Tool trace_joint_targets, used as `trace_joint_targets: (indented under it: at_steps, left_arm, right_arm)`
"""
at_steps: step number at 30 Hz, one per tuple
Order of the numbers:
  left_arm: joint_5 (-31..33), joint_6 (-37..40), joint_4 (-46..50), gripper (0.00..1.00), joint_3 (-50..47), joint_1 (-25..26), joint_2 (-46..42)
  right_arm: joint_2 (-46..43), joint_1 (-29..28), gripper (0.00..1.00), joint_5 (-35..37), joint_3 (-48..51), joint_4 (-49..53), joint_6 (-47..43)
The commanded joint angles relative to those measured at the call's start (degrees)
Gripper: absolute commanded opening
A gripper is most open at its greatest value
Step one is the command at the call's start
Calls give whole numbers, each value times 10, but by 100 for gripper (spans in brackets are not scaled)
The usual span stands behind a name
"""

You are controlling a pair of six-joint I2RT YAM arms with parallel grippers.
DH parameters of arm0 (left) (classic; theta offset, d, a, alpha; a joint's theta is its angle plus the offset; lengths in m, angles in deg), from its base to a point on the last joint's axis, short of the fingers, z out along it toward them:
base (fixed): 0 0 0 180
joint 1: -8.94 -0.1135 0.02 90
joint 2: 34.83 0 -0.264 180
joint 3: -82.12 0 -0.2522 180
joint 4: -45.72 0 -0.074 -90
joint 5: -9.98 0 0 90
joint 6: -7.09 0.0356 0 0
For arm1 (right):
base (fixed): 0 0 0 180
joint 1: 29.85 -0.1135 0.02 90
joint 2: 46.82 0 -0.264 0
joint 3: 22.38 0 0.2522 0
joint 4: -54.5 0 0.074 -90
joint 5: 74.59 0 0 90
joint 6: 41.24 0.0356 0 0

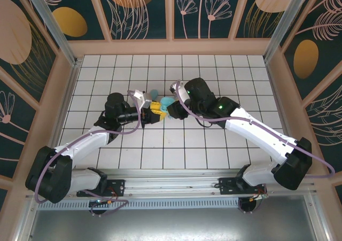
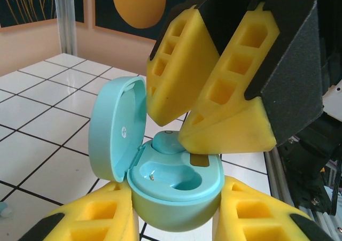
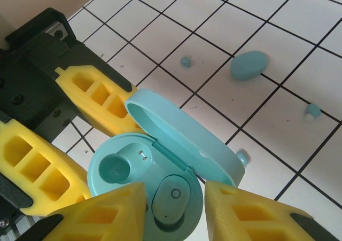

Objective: Insert the wireless bluetooth earbuds into the charging case

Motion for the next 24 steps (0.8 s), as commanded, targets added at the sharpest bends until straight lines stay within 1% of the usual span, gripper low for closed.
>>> trace_joint_targets:
  at_steps: [1, 9, 24]
  left_arm:
    - [-15, -8, -29, 0, 0, -1, -14]
    - [-9, -10, -27, 0, -1, -1, -12]
    - [0, -14, -30, 0, -7, -1, -18]
  right_arm:
    - [5, 6, 36, -2, -23, 20, 9]
    - [-14, 9, 37, -18, -38, 19, 25]
    - [-43, 10, 38, -33, -23, 21, 40]
